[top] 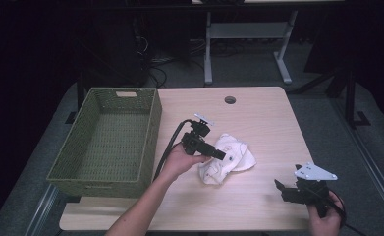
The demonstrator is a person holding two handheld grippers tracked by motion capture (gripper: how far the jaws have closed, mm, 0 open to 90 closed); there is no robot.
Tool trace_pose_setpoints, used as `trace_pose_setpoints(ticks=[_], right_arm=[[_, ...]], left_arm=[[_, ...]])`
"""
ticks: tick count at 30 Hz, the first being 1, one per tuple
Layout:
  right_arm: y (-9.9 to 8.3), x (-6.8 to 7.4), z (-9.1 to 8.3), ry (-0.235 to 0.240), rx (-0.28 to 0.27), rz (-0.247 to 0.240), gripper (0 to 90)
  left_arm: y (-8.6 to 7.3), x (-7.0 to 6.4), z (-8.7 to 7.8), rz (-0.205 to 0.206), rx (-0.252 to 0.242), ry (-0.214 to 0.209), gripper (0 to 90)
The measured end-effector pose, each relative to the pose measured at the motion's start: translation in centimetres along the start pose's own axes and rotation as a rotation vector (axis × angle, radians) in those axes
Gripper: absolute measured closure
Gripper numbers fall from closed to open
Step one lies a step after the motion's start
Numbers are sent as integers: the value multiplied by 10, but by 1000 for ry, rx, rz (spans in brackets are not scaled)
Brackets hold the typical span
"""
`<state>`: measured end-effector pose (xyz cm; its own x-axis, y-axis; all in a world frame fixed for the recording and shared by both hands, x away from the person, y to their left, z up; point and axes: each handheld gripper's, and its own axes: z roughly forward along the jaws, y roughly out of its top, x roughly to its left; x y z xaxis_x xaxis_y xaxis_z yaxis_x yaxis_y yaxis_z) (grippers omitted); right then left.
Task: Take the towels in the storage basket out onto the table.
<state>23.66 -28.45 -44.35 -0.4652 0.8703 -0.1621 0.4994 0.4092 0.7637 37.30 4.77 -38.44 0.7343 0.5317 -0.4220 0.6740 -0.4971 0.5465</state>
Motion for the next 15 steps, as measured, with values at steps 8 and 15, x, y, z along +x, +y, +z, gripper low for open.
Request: trace_pose_setpoints(ticks=[8,15], right_arm=[[0,0,1,1,8,0,139],[0,1,3,5,13,-2,139]], left_arm=[[-18,-6,-12,14,-39,-2,368],[-29,-14,-16,37,-61,-2,334]])
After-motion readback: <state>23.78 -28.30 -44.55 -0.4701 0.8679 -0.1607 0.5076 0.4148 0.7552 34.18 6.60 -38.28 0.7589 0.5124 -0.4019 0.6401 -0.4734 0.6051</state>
